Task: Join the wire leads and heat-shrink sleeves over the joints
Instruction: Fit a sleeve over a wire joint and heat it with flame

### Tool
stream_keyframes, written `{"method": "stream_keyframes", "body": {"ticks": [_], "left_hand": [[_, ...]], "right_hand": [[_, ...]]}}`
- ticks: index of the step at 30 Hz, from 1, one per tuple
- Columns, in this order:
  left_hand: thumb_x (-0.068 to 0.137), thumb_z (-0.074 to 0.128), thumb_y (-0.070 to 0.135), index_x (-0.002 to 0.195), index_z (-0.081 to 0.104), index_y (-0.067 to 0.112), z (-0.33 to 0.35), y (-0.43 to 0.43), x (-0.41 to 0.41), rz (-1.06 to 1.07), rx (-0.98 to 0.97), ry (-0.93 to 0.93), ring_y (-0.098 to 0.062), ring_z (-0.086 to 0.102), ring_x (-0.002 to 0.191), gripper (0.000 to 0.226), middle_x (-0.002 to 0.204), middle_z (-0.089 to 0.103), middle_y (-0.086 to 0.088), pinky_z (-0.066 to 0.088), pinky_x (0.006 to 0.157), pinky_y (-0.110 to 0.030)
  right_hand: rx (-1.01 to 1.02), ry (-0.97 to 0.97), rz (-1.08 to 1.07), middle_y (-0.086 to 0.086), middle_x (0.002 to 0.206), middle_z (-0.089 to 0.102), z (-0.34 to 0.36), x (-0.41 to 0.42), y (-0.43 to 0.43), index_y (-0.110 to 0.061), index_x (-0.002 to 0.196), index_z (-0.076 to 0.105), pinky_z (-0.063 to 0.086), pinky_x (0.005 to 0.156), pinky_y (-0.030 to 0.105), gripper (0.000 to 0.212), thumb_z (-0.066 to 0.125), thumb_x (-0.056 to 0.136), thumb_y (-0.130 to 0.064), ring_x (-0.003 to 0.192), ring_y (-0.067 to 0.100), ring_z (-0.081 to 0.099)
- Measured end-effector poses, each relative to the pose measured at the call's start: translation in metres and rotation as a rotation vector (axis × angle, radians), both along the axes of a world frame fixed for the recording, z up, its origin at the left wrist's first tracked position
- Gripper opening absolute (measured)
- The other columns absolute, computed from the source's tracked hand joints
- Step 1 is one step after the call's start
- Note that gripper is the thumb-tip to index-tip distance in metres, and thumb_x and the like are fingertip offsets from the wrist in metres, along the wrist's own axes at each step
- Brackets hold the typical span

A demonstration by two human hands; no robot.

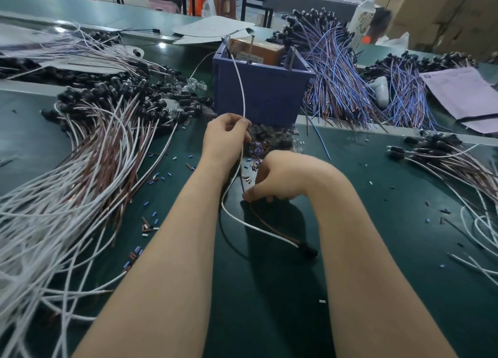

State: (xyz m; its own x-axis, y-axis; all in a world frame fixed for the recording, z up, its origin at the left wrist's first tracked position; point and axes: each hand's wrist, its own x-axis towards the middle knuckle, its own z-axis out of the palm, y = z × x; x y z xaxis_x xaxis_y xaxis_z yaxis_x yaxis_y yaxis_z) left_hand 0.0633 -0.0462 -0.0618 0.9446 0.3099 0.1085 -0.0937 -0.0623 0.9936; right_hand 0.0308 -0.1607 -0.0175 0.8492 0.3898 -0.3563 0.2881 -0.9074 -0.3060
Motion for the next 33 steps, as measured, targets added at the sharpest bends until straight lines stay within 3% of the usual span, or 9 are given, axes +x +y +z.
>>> {"method": "stream_keyframes", "body": {"ticks": [2,5,9,15,18,21,24,29,33], "left_hand": [[0.095,0.048,0.008,0.073,0.057,0.016,0.000,0.000,0.000,-0.009,-0.013,-0.002,0.003,0.042,0.036,0.024,0.058,0.051,0.001,0.032,0.051,-0.019],[0.095,0.048,0.008,0.073,0.057,0.016,0.000,0.000,-0.001,-0.014,-0.020,0.000,0.003,0.042,0.036,0.025,0.058,0.051,0.001,0.032,0.052,-0.019],[0.094,0.048,0.007,0.073,0.057,0.015,0.001,0.001,-0.001,-0.012,-0.037,-0.007,0.002,0.041,0.035,0.025,0.057,0.049,0.001,0.031,0.048,-0.016],[0.093,0.050,0.008,0.072,0.058,0.017,-0.001,-0.001,0.000,-0.005,-0.055,-0.008,0.001,0.036,0.033,0.024,0.056,0.048,0.002,0.029,0.042,-0.012],[0.093,0.051,0.010,0.072,0.059,0.018,-0.001,0.000,0.001,-0.009,-0.052,-0.004,0.002,0.039,0.038,0.024,0.056,0.049,0.003,0.032,0.047,-0.016],[0.093,0.052,0.011,0.073,0.061,0.018,-0.001,0.001,0.000,-0.023,-0.034,-0.015,0.000,0.043,0.045,0.022,0.057,0.050,0.003,0.037,0.054,-0.016],[0.093,0.052,0.011,0.078,0.062,0.014,-0.001,0.000,0.000,-0.027,-0.030,-0.023,0.001,0.040,0.041,0.018,0.057,0.049,0.002,0.034,0.049,-0.013],[0.093,0.051,0.011,0.082,0.063,0.012,-0.002,-0.001,0.000,-0.016,0.003,-0.017,0.001,0.040,0.039,0.016,0.057,0.049,0.002,0.032,0.049,-0.016],[0.092,0.052,0.011,0.084,0.065,0.011,-0.004,-0.001,0.002,0.002,0.013,-0.014,0.002,0.041,0.040,0.016,0.057,0.051,0.004,0.033,0.052,-0.018]], "right_hand": [[-0.030,-0.032,0.031,-0.005,0.050,0.056,0.000,-0.005,0.008,-0.013,0.055,0.060,0.046,0.057,0.025,0.031,0.068,0.080,-0.031,0.049,0.013,0.051],[-0.064,-0.100,0.044,-0.006,0.040,0.051,0.000,-0.011,0.015,-0.015,0.047,0.054,0.043,0.051,0.024,0.037,0.067,0.079,-0.028,0.045,0.011,0.048],[-0.001,-0.056,-0.008,-0.004,0.045,0.054,-0.002,-0.015,0.012,-0.012,0.052,0.057,0.041,0.050,0.023,0.029,0.062,0.079,-0.023,0.046,0.013,0.049],[0.611,-0.095,-0.487,0.009,0.067,0.065,0.003,0.004,-0.011,-0.009,0.085,0.050,0.045,0.039,0.019,0.011,0.042,0.093,-0.008,0.038,0.009,0.057],[0.946,-0.212,-0.557,0.009,0.065,0.063,0.008,0.011,-0.004,-0.016,0.083,0.040,0.046,0.038,0.019,0.017,0.040,0.099,-0.012,0.034,0.010,0.055],[1.116,-0.350,-0.548,0.009,0.070,0.063,0.009,0.018,0.006,-0.016,0.086,0.042,0.047,0.043,0.021,0.014,0.043,0.099,-0.010,0.039,0.010,0.056],[1.158,-0.338,-0.612,0.006,0.072,0.063,0.005,0.027,0.009,-0.009,0.099,0.047,0.049,0.048,0.021,0.004,0.046,0.097,-0.005,0.041,0.006,0.055],[1.040,-0.263,-0.599,0.005,0.066,0.063,0.009,0.039,0.000,-0.008,0.117,0.042,0.042,0.039,0.017,0.022,0.046,0.096,-0.005,0.034,0.004,0.050],[1.028,-0.305,-0.584,0.003,0.065,0.064,0.002,0.038,-0.005,-0.010,0.118,0.045,0.041,0.041,0.016,0.024,0.046,0.095,-0.006,0.036,0.004,0.049]]}}
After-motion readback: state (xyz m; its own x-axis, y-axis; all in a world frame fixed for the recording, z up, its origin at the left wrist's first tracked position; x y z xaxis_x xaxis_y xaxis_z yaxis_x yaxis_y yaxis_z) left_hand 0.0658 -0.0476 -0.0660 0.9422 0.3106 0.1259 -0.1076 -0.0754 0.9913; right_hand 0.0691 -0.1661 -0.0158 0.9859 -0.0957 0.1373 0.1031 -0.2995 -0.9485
